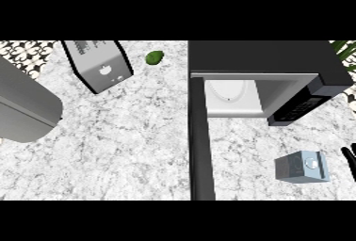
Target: Pick up the milk, place it into the microwave and close the microwave
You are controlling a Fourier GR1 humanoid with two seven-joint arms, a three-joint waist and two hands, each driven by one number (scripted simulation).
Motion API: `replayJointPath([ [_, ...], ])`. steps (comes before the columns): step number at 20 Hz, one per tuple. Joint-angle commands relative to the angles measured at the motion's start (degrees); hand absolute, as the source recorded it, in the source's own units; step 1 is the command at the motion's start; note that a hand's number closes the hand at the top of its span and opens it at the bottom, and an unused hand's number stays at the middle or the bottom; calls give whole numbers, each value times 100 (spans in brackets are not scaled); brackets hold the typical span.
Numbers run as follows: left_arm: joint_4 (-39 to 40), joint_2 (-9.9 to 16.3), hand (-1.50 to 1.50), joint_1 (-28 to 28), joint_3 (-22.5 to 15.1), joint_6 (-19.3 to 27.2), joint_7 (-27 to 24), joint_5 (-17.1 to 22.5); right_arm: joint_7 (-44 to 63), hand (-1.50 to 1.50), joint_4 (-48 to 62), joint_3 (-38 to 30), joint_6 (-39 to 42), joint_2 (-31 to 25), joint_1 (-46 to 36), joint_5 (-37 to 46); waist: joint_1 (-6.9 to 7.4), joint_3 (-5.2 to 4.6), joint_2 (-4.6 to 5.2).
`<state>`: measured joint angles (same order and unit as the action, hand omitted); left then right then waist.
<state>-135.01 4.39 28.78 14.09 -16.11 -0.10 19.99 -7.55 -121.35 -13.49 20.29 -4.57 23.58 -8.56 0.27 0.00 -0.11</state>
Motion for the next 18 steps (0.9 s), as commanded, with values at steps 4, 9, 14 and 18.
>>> replayJointPath([
  [4, 196, 117, -150, -216, 487, -221, 105, 376, -749, -150, 1169, -497, 153, -108, -89, 259, -26, 1, 4],
  [9, -456, -104, -150, 410, 384, -486, 138, 548, -1557, -150, 2572, -863, 11, -266, -544, 544, 48, 7, -3],
  [14, -112, -348, -150, 211, 322, -618, 2, 214, -2249, -150, 3634, -855, 41, -323, -876, 870, 16, 5, 8],
  [18, -219, 41, -150, 183, 1115, -738, 265, 1040, -2512, -150, 3784, -708, 27, -245, -870, 1048, 13, 2, 2],
])
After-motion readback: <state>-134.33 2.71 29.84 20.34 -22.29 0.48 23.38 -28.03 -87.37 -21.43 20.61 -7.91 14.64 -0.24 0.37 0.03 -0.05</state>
